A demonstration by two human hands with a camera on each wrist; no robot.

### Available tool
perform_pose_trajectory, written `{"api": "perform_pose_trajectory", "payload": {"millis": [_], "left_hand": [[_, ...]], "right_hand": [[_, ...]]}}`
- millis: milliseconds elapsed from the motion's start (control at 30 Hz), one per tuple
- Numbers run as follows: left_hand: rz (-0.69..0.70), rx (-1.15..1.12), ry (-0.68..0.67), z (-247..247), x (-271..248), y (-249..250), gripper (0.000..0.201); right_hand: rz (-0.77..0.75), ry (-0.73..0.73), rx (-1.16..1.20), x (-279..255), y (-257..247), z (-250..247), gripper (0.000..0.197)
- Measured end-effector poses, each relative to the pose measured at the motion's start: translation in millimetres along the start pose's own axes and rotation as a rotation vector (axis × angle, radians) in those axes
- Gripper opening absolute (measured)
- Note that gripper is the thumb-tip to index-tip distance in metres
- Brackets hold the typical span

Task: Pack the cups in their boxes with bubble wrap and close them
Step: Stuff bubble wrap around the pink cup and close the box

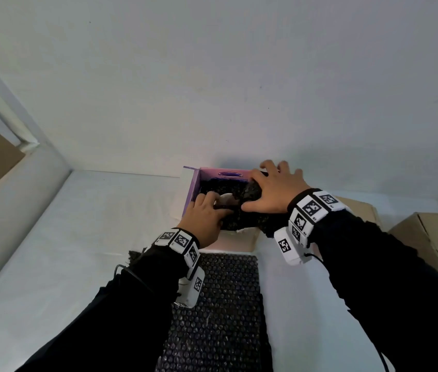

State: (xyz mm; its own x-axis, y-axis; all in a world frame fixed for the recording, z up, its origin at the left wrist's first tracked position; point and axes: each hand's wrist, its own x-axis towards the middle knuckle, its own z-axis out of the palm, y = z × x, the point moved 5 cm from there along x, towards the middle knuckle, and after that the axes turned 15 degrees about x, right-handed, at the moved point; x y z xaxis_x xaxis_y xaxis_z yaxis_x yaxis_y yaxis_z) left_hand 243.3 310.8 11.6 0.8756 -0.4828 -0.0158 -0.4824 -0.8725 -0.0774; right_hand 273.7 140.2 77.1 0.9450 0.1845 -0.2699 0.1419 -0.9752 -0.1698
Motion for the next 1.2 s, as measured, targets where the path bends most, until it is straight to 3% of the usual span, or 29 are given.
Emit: {"api": "perform_pose_trajectory", "payload": {"millis": [100, 167, 233, 333, 433, 533, 633, 733, 800, 867, 933, 1033, 1200], "left_hand": [[0.062, -0.076, -0.032, 0, 4, 4, 0.071], [0.062, -0.022, -0.093, -1, 5, 8, 0.088], [0.043, 0.067, -0.139, -1, 5, 10, 0.091], [0.043, 0.13, -0.142, 0, 9, 8, 0.073], [0.024, 0.043, -0.057, -4, 11, 2, 0.045], [0.045, -0.152, 0.053, -6, 8, 0, 0.036], [0.069, -0.225, 0.111, -8, 2, 1, 0.032], [0.086, -0.239, 0.167, -8, -3, 2, 0.021], [0.07, -0.268, 0.175, -5, -3, -1, 0.024], [0.038, -0.302, 0.173, -1, -2, -4, 0.035], [0.013, -0.326, 0.163, 2, -1, -7, 0.05], [0.018, -0.245, 0.123, 4, -1, -6, 0.062], [0.034, -0.12, 0.049, 4, 3, -4, 0.032]], "right_hand": [[0.12, -0.055, 0.122, 2, 12, 4, 0.073], [0.05, 0.06, 0.146, 3, 5, -4, 0.056], [-0.095, 0.144, 0.223, 3, -9, -13, 0.043], [-0.257, 0.128, 0.354, 6, -25, -18, 0.045], [-0.33, 0.083, 0.178, 11, -31, -11, 0.046], [-0.289, 0.01, -0.097, 14, -29, 5, 0.032], [-0.252, -0.026, -0.116, 14, -27, 14, 0.022], [-0.264, -0.068, -0.049, 16, -25, 19, 0.048], [-0.24, -0.149, -0.108, 17, -27, 23, 0.058], [-0.219, -0.168, -0.179, 17, -31, 22, 0.041], [-0.271, -0.079, -0.213, 15, -33, 19, 0.026], [-0.361, 0.016, -0.245, 10, -35, 18, 0.021], [-0.342, -0.11, -0.165, 7, -31, 23, 0.025]]}}
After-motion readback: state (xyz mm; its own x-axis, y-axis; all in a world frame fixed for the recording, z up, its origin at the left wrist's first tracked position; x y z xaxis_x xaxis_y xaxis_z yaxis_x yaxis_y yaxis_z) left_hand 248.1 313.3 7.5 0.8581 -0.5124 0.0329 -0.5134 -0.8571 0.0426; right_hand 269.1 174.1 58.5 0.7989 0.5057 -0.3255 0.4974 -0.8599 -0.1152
